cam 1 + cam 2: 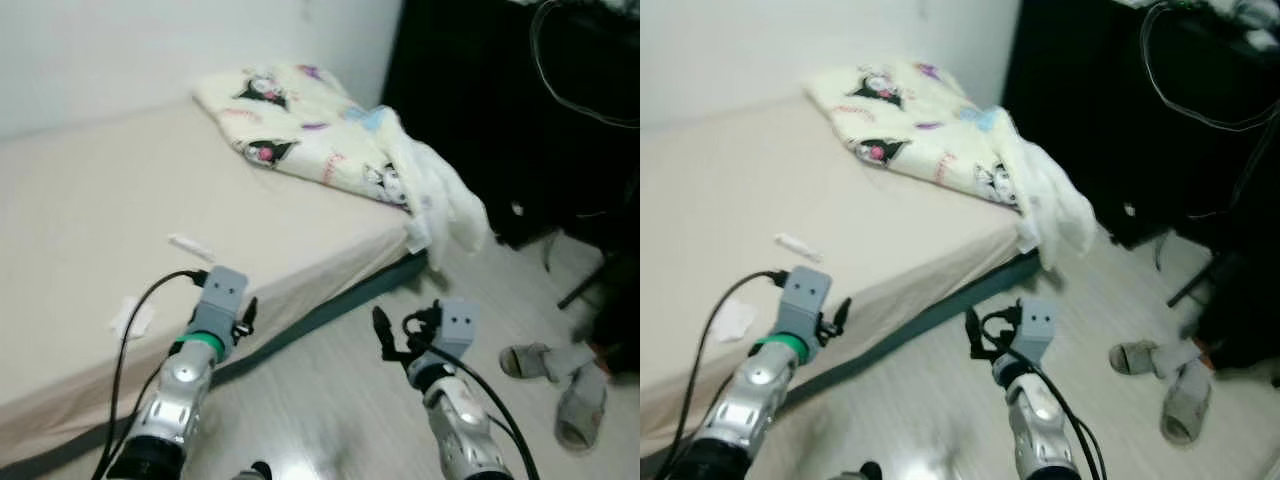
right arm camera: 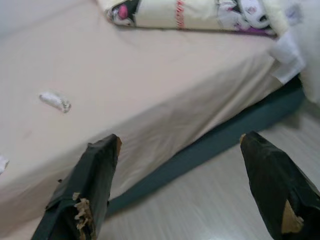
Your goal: Clean up the room
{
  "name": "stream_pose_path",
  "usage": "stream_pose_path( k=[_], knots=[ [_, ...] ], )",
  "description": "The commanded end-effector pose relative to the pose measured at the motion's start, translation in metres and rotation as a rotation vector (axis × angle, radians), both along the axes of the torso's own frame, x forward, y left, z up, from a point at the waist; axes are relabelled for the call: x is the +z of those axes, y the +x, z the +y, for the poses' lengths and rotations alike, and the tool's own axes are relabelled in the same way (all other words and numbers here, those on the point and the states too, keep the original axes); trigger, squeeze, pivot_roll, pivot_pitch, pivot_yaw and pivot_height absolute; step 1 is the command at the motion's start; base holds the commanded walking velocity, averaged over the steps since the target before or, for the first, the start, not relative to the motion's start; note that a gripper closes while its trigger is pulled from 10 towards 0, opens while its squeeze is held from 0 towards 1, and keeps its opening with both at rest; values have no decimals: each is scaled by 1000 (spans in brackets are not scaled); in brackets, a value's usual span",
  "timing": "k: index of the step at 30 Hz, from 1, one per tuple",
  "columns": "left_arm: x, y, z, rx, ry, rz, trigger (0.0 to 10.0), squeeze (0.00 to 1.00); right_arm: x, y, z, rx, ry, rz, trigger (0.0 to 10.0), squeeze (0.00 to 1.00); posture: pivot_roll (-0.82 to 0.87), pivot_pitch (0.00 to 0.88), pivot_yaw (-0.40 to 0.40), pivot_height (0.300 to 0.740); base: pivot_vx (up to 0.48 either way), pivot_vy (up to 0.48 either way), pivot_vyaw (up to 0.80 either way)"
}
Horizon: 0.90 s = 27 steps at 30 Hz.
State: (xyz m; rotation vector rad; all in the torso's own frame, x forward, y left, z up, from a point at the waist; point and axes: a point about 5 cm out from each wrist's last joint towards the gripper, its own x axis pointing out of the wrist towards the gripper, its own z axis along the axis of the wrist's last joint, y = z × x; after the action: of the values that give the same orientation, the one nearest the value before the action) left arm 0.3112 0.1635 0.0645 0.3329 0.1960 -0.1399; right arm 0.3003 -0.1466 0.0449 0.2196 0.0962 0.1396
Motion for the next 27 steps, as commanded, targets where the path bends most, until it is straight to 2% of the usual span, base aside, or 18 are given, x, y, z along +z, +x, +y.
stream_pose_path(
  k=[1, 2, 3, 5, 7, 10, 20, 22, 23, 24, 27],
  knots=[
    [-21, -13, -5, -74, 42, 68, 10000, 0, -21, -12, -8, -33, -44, 92, 10000, 0, 53, 5, -5, 740, 0, 0, 700],
    [-44, -29, -6, -183, 92, 168, 10000, 0, -39, -21, -9, -35, -120, 177, 10000, 0, 57, 0, -11, 740, 0, 0, 694],
    [-44, -29, -6, -183, 92, 168, 10000, 0, -39, -21, -9, -35, -120, 177, 10000, 0, 57, 0, -11, 740, 0, 0, 694],
    [-59, -39, -4, -225, 86, 259, 10000, 0, -47, -29, -8, -3, -204, 209, 10000, 0, 58, 0, -12, 740, 0, 0, 681],
    [-63, -41, -1, -205, 74, 292, 10000, 0, -50, -31, -9, 4, -229, 220, 10000, 0, 52, 0, -14, 740, 0, 0, 675],
    [-69, -41, 7, -121, 14, 331, 10000, 0, -58, -39, -17, -23, -234, 257, 10000, 0, 44, 0, -11, 740, 0, 0, 648],
    [-64, -34, 8, -100, 39, 274, 10000, 0, -56, -38, -22, -63, -231, 231, 10000, 0, 33, 0, 5, 740, 0, 0, 634],
    [-56, -25, 6, -63, 27, 222, 10000, 0, -50, -33, -24, -78, -238, 190, 10000, 0, 31, 0, 1, 740, 0, 0, 628],
    [-56, -25, 6, -63, 27, 222, 10000, 0, -50, -33, -24, -78, -238, 190, 10000, 0, 31, 0, 1, 740, 0, 0, 625],
    [-48, -17, 5, -15, 20, 173, 10000, 0, -42, -26, -23, -80, -247, 149, 10000, 0, 38, 0, -2, 740, 0, 0, 631],
    [-45, -15, 6, 16, 17, 153, 10000, 0, -38, -22, -23, -83, -245, 127, 10000, 0, 39, 0, 0, 740, 0, 0, 629]
  ],
)
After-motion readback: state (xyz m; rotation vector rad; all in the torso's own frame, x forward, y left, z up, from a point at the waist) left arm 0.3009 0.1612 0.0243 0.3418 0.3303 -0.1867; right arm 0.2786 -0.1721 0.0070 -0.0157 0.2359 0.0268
